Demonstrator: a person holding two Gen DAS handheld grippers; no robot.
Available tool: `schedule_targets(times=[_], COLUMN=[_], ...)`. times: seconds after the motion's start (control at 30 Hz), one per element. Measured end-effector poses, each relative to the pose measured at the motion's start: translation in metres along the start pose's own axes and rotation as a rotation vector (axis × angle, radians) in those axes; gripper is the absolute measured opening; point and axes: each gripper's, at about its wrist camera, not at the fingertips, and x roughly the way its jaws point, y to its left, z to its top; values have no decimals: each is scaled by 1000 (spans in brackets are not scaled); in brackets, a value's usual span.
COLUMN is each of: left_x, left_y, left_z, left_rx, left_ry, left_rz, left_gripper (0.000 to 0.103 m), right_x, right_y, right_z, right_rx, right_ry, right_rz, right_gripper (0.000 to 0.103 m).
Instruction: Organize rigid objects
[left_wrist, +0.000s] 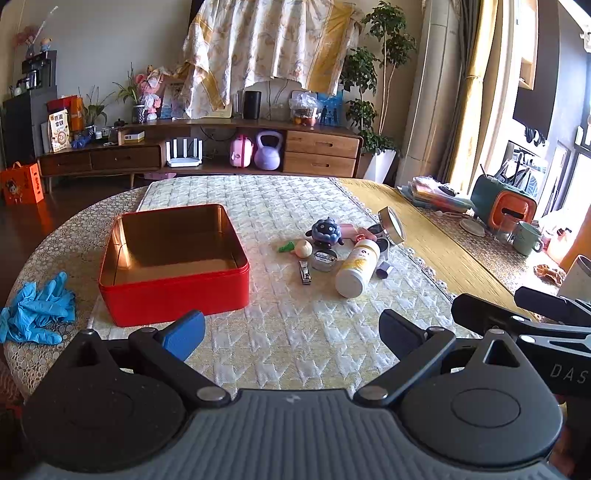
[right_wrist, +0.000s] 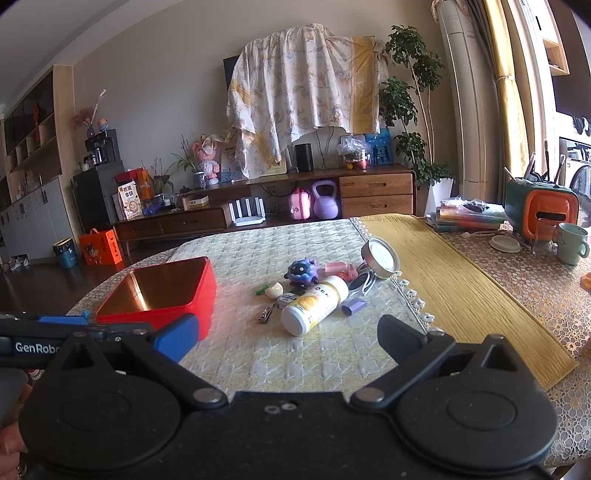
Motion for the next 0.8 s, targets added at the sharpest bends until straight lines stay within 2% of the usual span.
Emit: schedule_targets(times=[0.53,0.8], left_x=[2,15], left_y=[0,0], left_z=[-1,1], left_rx=[-1,15], left_ry=[7,30], left_rz=[4,-3], left_gripper=[101,101], right_x=[2,13], right_y=[3,-4], right_z=[-3,-2], right_rx=[-6,-34], right_ry=[5,10], right_rz=[5,-6], right_gripper=[103,103])
